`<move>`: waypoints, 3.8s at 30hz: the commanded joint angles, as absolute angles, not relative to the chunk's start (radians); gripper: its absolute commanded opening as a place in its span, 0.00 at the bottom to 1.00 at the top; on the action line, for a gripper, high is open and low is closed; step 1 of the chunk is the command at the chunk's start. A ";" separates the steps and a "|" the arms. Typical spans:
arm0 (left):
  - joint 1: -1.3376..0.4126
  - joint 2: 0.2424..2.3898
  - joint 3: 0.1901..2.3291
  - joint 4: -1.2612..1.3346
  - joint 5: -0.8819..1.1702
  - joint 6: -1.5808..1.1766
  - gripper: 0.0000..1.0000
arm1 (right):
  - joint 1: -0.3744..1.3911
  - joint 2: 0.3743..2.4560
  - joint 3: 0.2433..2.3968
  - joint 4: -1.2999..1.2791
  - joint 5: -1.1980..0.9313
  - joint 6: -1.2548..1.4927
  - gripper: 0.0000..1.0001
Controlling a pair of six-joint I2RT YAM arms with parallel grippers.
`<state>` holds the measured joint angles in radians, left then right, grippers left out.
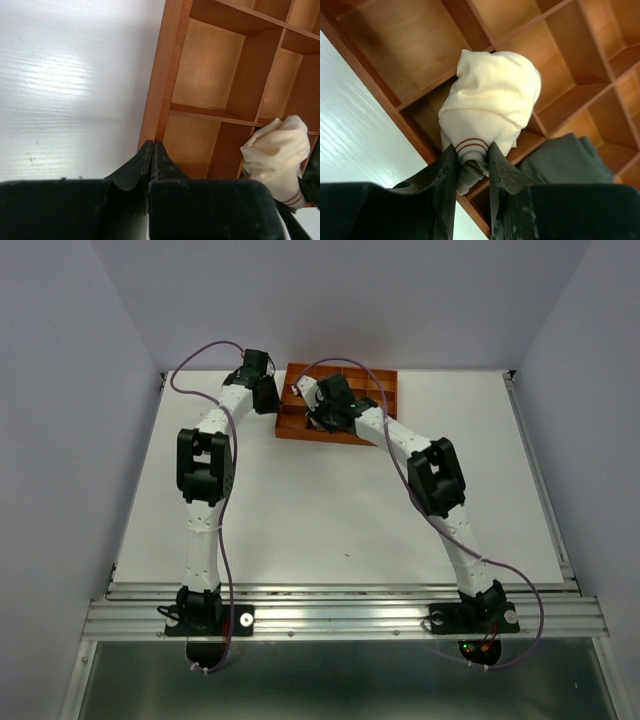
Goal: Roll the underwear
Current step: Place the rolled underwear into the container
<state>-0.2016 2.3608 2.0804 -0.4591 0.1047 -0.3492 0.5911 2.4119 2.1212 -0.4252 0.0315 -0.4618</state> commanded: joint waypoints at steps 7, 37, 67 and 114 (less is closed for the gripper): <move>-0.206 2.370 2.045 -0.503 0.077 -0.341 0.00 | 0.563 2.576 2.274 -0.822 -0.103 -0.287 0.01; -0.207 2.367 2.028 -0.500 0.060 -0.403 0.00 | 0.532 2.292 2.152 -0.445 -0.141 -0.101 0.69; -0.209 2.299 1.884 -0.437 0.061 -0.474 0.00 | 0.569 2.499 2.209 -0.201 0.060 -0.029 0.52; -0.210 2.223 1.799 -0.410 0.038 -0.572 0.00 | 0.630 2.341 2.106 -0.417 0.084 -0.133 0.38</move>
